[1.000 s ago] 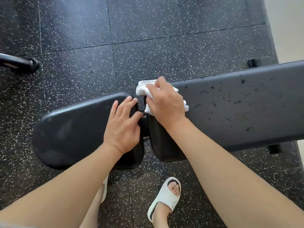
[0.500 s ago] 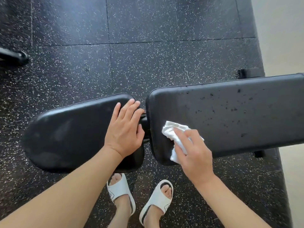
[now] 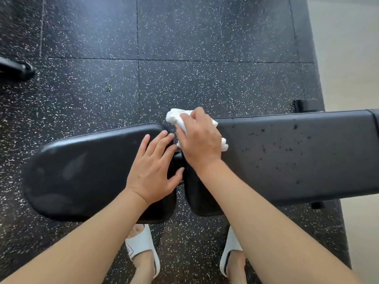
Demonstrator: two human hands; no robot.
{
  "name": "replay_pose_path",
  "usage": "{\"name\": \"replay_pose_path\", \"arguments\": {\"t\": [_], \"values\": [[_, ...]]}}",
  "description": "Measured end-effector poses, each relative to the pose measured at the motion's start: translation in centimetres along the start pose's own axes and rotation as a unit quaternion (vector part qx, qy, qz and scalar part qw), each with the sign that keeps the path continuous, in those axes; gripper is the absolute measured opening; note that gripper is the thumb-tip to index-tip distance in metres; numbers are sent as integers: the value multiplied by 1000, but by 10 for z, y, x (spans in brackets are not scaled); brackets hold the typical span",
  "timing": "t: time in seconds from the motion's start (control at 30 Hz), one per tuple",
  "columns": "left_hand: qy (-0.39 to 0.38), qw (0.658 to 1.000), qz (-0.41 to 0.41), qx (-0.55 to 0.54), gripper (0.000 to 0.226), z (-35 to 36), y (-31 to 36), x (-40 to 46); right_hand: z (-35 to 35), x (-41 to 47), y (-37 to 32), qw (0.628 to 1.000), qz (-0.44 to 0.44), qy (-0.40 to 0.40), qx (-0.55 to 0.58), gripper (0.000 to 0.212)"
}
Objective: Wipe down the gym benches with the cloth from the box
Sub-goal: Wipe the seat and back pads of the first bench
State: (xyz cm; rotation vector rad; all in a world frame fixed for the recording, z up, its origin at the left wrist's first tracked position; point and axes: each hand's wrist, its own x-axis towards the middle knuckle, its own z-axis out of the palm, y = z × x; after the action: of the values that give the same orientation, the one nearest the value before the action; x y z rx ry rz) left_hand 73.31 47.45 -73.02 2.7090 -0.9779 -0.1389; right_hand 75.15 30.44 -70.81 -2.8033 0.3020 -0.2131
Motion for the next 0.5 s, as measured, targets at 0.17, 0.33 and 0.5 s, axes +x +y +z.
{"name": "replay_pose_path", "arguments": {"t": [0.17, 0.33, 0.5], "values": [[1, 999, -28, -17, 56, -6, 8, 1, -10, 1, 26, 995, -99, -31, -4, 26], [37, 983, -146, -107, 59, -4, 65, 19, -37, 11, 89, 998, -28, -43, -26, 23], [79, 961, -217, -150, 62, 23, 115, 21, -56, 24, 155, 998, 42, -26, -42, 27]]}}
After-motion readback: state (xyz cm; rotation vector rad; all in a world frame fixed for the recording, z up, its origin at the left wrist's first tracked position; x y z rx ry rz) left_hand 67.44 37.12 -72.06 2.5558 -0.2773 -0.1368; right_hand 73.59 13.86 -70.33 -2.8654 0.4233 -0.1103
